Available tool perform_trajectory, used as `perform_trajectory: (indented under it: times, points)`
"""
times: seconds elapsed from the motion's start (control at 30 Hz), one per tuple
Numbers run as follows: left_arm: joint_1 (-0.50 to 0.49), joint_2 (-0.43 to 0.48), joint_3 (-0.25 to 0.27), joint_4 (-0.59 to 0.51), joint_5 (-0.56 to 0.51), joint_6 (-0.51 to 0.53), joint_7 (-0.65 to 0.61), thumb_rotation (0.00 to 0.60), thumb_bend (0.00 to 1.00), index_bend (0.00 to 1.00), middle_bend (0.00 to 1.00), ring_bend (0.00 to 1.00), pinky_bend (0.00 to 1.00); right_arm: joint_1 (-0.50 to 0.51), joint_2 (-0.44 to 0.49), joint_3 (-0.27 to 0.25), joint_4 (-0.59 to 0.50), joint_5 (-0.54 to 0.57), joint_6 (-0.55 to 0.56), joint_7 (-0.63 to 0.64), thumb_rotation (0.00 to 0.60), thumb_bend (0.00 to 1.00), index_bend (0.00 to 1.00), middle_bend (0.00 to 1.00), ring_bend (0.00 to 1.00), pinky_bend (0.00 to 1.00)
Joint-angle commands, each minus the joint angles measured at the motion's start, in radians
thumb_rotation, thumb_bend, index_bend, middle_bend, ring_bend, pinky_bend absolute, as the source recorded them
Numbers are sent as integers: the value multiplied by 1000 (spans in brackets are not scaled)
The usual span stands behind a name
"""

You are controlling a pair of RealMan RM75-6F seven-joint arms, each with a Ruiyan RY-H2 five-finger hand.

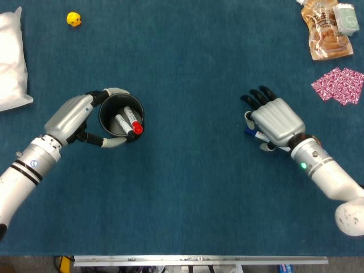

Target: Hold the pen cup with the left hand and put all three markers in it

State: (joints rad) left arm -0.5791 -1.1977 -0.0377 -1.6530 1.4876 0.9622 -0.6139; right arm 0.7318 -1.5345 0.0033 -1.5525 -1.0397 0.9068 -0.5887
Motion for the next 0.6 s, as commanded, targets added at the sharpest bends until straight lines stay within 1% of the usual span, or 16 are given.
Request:
perform_trajectory:
  times: [0.03, 0.17, 0.4, 0.5, 0.6]
  points:
    - [-1, -2, 1, 4, 1, 0, -1, 507, 164, 202, 320, 256, 179, -6, 10, -3, -16, 25, 8, -23, 600, 22, 521, 139, 0, 0]
    - [-4, -6, 2, 9, 2, -4, -5, 505, 164, 202, 320, 256, 179, -9, 12, -4, -14, 55, 11, -34, 600, 23, 524, 140, 0, 0]
    - [-6, -11, 2, 18, 1, -6, -12, 504, 164, 201, 320, 256, 178, -6, -1, -6, 7, 70, 2, -40, 600, 29, 524, 140, 0, 0]
    - [-6, -11, 2, 21, 0, -6, -14, 505, 164, 201, 320, 256, 178, -1, -8, -6, 15, 74, -4, -47, 600, 49, 526, 140, 0, 0]
    - [-5, -11, 3, 23, 2, -3, -18, 506, 165, 201, 320, 256, 178, 5, -14, -10, 20, 76, -9, -61, 600, 92, 529, 140, 0, 0]
